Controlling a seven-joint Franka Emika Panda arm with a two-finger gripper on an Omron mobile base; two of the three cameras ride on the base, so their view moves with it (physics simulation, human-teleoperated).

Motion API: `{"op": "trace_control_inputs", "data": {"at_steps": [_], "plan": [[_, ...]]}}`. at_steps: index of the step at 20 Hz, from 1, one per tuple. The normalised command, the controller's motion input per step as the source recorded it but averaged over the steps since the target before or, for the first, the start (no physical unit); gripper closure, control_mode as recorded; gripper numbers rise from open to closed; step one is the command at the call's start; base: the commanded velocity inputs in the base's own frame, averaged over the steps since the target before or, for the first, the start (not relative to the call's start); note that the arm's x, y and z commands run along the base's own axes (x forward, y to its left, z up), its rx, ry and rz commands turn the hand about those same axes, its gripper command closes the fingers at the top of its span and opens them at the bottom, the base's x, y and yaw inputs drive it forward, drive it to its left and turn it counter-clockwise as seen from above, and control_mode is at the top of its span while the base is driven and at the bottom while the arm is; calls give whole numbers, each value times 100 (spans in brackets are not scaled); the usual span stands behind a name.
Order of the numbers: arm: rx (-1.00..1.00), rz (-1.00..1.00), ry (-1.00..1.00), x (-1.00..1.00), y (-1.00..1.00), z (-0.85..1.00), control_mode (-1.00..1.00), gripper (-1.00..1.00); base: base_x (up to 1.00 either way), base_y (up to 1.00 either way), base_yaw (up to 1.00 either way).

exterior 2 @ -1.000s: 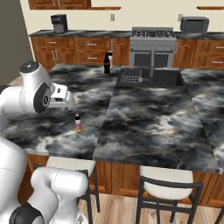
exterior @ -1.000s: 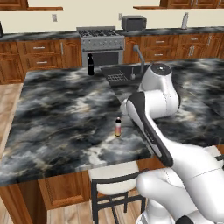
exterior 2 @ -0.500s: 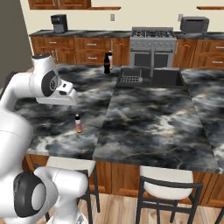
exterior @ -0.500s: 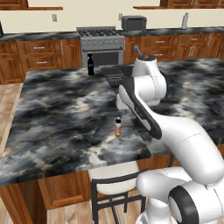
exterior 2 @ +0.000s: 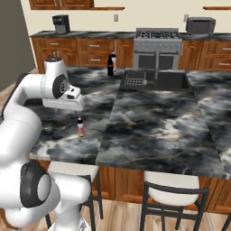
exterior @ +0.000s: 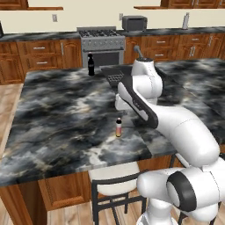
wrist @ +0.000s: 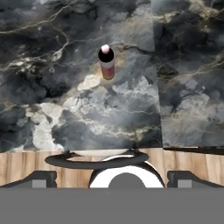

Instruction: Place the large bottle from the dining counter next to the other large bottle outside the sink, and place the small bottle from the dining counter next to the other small bottle inside the sink.

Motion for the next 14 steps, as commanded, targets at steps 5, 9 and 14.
{"op": "trace_control_inputs", "data": {"at_steps": [5, 9, 14], "plan": [[0, 0, 1, 30, 0, -12, -100, -100, 0, 0, 0], [0, 0, 3, 34, 0, 0, -100, -100, 0, 0, 0], [0, 1, 0, 25, 0, -16, -100, -100, 0, 0, 0]]}}
